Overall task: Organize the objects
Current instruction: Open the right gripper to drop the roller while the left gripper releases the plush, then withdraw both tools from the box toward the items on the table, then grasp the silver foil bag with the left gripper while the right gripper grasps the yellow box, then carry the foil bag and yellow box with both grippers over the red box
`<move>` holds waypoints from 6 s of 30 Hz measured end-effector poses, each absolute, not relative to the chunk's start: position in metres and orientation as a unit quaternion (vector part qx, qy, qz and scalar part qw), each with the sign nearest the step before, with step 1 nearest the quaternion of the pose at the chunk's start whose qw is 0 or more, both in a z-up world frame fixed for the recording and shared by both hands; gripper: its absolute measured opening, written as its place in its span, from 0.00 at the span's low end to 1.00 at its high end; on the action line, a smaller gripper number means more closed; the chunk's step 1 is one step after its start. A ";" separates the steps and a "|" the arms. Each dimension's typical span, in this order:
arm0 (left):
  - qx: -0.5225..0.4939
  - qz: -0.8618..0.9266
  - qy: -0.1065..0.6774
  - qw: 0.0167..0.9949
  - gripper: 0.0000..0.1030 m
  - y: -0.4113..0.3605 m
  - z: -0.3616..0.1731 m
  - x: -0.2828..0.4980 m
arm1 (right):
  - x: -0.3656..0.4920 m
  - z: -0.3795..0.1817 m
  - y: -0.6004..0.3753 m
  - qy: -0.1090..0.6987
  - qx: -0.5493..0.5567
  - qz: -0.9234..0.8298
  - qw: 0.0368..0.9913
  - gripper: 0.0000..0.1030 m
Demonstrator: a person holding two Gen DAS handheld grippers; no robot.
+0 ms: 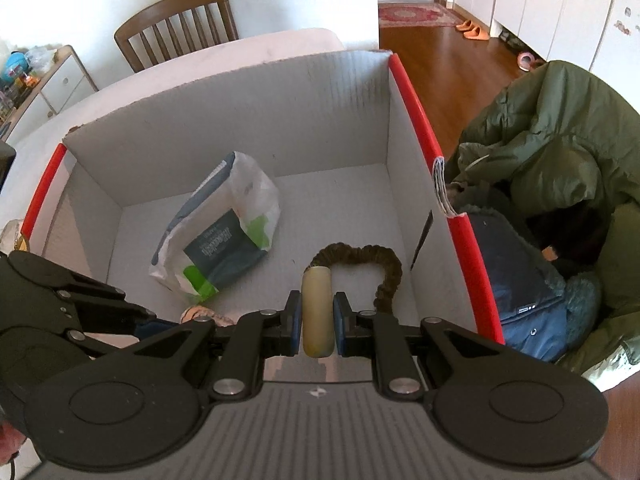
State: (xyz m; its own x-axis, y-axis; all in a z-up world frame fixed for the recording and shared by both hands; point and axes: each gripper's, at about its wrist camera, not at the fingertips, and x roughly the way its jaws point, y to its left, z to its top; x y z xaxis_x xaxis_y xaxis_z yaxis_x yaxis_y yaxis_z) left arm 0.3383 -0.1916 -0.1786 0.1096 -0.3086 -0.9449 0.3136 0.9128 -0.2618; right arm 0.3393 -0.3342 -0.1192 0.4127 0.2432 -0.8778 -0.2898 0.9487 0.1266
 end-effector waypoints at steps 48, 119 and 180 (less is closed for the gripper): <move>-0.030 -0.165 0.427 0.889 0.71 -0.092 -0.048 0.235 | 0.249 -0.003 -0.317 0.420 0.041 0.198 0.885 0.29; -0.020 -0.008 0.437 0.899 0.99 0.166 -0.137 0.249 | 0.273 -0.069 -0.028 0.484 -0.029 0.231 0.844 0.79; -0.087 -0.047 0.435 0.895 0.50 0.168 -0.104 0.256 | 0.277 -0.055 -0.031 0.533 0.041 0.214 0.817 0.27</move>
